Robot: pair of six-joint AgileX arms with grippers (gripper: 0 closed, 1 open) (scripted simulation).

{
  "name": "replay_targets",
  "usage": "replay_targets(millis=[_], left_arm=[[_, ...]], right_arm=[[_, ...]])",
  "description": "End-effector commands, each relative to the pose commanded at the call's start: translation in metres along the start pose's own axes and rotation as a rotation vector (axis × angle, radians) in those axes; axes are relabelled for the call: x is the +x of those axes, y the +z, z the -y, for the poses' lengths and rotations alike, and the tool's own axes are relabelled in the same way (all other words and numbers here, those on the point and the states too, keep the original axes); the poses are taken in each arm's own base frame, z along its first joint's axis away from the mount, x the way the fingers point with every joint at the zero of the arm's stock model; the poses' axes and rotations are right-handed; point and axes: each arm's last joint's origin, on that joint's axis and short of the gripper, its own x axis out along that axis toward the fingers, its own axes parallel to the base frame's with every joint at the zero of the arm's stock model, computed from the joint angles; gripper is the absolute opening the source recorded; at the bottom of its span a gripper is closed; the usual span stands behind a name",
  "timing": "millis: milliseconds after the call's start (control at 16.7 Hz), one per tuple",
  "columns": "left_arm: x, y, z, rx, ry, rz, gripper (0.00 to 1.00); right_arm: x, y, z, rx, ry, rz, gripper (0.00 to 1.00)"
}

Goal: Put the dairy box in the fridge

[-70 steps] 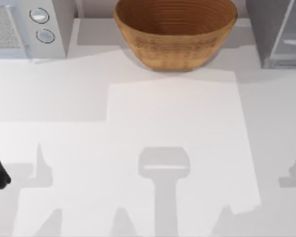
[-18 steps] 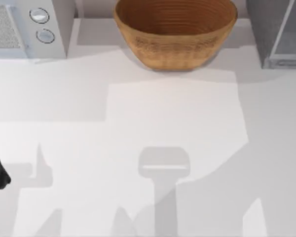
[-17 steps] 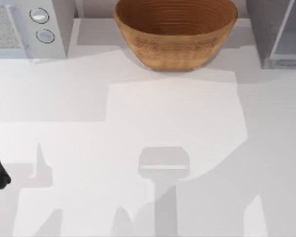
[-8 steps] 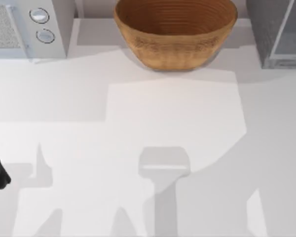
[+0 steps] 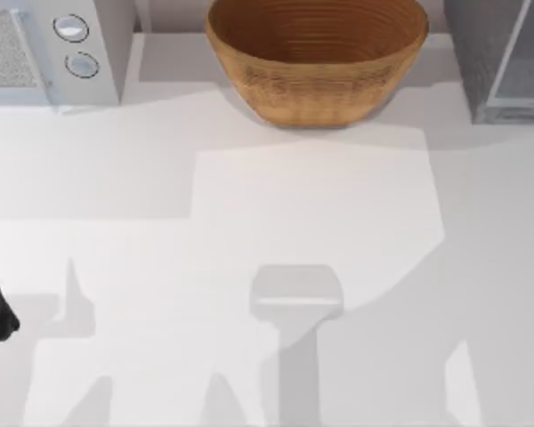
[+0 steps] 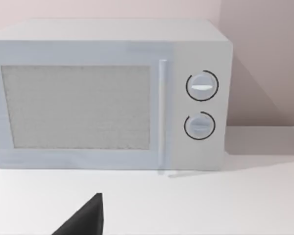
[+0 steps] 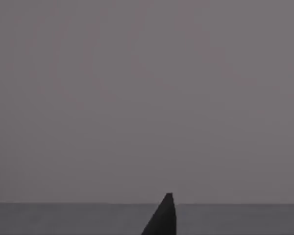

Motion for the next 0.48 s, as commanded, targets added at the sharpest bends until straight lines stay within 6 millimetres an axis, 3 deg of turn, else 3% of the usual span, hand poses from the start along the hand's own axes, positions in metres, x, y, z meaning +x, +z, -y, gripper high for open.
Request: replay_targets(millis=[180,480], left_arm=[[0.0,0.0,0.0,0.0,0.0,0.0,1.0],[0.0,0.0,0.0,0.0,0.0,0.0,1.0]], right_arm=[[0.0,0.0,0.0,0.0,0.0,0.0,0.98],[0.0,0.0,0.0,0.0,0.0,0.0,1.0]])
